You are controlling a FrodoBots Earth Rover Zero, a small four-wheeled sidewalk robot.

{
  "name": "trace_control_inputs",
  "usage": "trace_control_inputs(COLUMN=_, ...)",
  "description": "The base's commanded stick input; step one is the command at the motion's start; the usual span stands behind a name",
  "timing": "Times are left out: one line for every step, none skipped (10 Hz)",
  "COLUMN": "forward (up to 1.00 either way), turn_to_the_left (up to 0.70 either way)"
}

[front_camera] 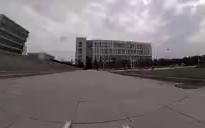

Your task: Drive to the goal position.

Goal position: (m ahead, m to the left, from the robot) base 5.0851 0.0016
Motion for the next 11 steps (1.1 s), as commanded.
trace_control_inputs(forward=0.70, turn_to_the_left=0.35)
trace_control_inputs(forward=0.70, turn_to_the_left=0.34)
trace_control_inputs(forward=0.70, turn_to_the_left=0.33)
trace_control_inputs(forward=0.70, turn_to_the_left=0.28)
trace_control_inputs(forward=0.70, turn_to_the_left=0.00)
trace_control_inputs(forward=0.70, turn_to_the_left=0.00)
trace_control_inputs(forward=0.70, turn_to_the_left=0.00)
trace_control_inputs(forward=0.70, turn_to_the_left=0.00)
trace_control_inputs(forward=0.70, turn_to_the_left=0.00)
trace_control_inputs(forward=0.70, turn_to_the_left=0.00)
trace_control_inputs(forward=0.70, turn_to_the_left=0.00)
